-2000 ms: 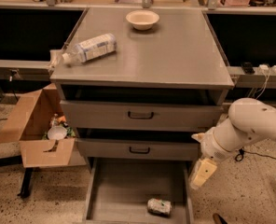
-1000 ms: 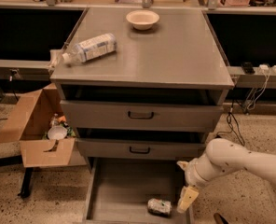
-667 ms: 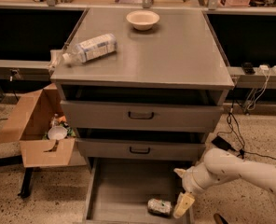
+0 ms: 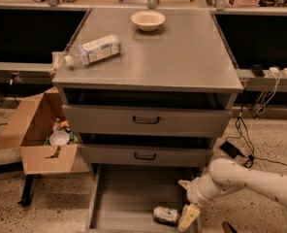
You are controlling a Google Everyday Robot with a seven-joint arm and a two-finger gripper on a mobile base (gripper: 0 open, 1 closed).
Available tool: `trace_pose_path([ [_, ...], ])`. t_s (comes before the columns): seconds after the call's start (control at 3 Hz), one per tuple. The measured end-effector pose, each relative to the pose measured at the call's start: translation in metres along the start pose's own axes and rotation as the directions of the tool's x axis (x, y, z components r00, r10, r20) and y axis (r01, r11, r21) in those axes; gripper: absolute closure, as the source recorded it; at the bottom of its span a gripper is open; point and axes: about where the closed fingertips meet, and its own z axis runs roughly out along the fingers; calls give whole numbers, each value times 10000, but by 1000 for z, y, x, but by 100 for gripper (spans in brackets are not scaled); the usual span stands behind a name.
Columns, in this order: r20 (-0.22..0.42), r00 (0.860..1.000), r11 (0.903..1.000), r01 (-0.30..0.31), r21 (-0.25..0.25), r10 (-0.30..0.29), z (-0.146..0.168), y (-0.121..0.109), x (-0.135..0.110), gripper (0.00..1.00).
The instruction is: Pick 7up can from bottom drawer and place on counter
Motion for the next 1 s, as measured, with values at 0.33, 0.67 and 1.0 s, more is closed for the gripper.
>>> trace_pose_path([
  [0.33,84,9995,9993,304,229,-306,19,-14,8,0],
  [0.67,-97,9973,9961,737,482,-733,47,-33,17,0],
  [1.0,-238,9945,9937,1033,432,-1023,77,-50,26,0],
])
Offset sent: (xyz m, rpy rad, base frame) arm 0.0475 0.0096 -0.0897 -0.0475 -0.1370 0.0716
